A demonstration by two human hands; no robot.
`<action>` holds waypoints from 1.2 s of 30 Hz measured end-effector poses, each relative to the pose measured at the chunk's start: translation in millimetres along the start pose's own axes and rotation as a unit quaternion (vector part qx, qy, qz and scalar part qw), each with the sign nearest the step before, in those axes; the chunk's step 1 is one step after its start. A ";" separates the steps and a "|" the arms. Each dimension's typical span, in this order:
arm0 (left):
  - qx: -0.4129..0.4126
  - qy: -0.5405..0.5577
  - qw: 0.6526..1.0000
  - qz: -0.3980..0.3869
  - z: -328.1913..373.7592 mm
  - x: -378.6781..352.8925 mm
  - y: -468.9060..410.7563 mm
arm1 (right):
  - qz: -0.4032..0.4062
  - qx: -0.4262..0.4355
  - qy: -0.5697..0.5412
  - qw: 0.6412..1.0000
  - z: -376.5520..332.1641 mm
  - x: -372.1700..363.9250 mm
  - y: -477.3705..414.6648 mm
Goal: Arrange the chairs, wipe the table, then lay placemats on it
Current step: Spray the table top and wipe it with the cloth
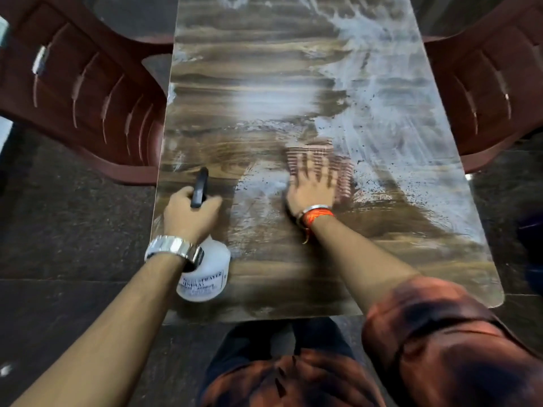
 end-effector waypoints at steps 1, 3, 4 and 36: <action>0.010 0.002 1.000 0.005 0.6 0.4 -3.5 | -0.005 0.073 0.018 0.997 -23.8 -3.9 11.3; 0.020 0.004 1.000 0.012 5.0 -0.7 -8.3 | -0.034 0.236 0.031 0.971 -66.1 -14.6 40.2; 0.018 0.008 1.000 0.016 9.0 -2.2 -10.9 | -0.053 0.302 0.037 0.951 -81.0 -17.7 53.3; 0.017 0.037 0.995 0.094 72.7 -57.8 26.4 | -0.007 0.058 -0.035 0.998 102.0 47.8 -167.6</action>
Point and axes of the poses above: each hand's wrist, its own y-axis away from the middle knuckle, its own x-axis out of the back of the hand, z = x × y, the point moved 4 cm from there along -y, towards the middle knuckle, and after that the axes turned 1 degree about x, right-handed, at the moved point
